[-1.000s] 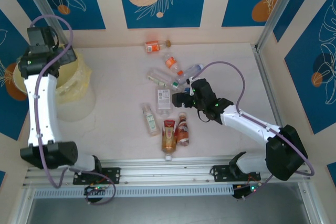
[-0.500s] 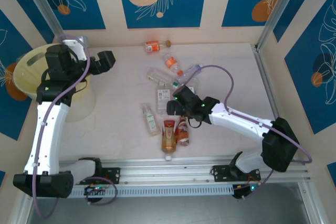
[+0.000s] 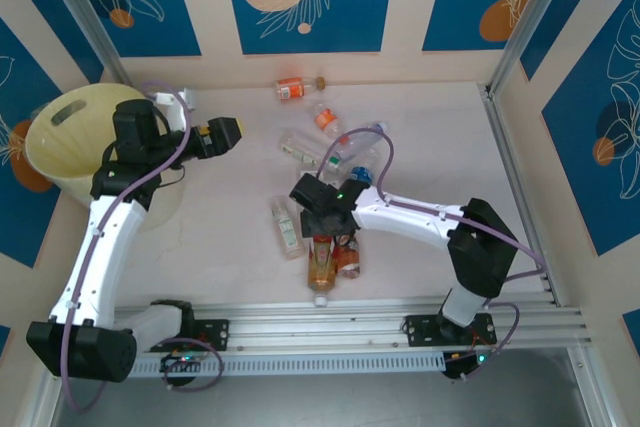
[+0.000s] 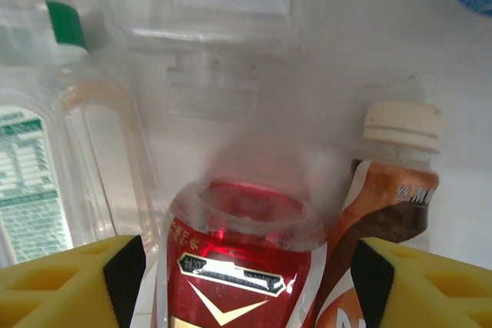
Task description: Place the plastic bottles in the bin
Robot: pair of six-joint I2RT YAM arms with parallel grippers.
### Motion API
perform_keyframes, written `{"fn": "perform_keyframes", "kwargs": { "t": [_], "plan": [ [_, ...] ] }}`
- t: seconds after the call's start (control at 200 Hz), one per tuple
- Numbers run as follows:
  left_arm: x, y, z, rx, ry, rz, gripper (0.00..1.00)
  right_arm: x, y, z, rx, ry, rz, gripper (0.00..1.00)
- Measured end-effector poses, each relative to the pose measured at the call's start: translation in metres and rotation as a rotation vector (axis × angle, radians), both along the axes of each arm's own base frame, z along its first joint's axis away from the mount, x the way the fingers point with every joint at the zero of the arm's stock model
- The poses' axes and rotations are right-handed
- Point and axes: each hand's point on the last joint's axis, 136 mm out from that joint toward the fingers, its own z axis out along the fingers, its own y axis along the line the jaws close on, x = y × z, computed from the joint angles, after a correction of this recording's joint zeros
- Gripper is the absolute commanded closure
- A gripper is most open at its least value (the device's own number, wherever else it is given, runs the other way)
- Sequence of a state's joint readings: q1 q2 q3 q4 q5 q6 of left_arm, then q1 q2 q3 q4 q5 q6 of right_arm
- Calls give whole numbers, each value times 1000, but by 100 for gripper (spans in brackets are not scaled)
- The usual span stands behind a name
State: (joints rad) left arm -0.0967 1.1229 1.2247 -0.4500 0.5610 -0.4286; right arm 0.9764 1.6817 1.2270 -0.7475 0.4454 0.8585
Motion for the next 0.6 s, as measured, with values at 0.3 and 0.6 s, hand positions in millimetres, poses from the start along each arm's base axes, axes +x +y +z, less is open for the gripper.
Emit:
{"fn": "perform_keyframes", "kwargs": {
  "t": [0.3, 0.6],
  "plan": [
    [-5, 3, -29, 15, 67, 17, 0, -20, 2, -18, -32, 122, 30, 17],
    [-7, 5, -36, 26, 86, 27, 0, -18, 12, -32, -50, 155, 46, 16]
  ]
}}
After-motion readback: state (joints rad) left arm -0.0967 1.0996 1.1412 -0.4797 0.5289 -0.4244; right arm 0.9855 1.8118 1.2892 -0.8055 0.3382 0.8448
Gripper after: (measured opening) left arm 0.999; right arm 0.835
